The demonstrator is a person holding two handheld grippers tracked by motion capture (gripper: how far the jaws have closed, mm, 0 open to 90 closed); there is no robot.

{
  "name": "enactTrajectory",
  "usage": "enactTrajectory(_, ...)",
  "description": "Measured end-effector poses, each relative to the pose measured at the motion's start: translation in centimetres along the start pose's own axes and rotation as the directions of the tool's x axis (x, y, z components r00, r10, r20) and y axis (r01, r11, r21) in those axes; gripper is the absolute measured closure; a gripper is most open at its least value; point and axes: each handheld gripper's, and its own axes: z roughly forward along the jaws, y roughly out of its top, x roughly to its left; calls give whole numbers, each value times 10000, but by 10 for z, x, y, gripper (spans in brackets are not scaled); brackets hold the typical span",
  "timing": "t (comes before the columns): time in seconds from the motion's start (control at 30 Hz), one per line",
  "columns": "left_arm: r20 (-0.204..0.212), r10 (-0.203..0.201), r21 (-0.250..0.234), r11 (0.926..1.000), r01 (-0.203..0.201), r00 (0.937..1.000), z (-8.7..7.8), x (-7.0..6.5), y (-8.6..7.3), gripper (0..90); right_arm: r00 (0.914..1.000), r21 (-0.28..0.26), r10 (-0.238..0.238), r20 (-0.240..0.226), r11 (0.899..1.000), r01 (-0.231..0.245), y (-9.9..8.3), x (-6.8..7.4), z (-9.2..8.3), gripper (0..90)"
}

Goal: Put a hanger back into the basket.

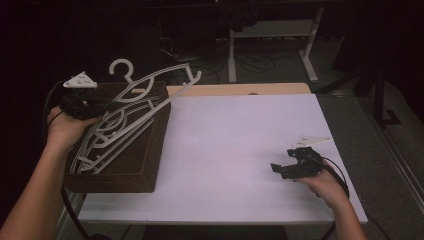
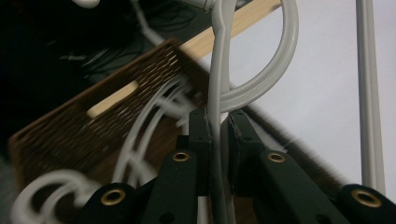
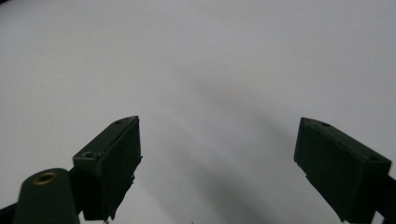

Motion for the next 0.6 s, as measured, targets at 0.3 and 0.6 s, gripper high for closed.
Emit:
enactTrajectory(0.3,-1093,-627,682,9952,705,9920,-3,47,-47,820,9999,124,-29,128,9999,27,-1,-1,2,143)
enactTrajectory(0.6,-1627,-905,1588,9804,1166,9825,17,64,-81,819,9998,179,25,200,9998,-28,0,0,3,144)
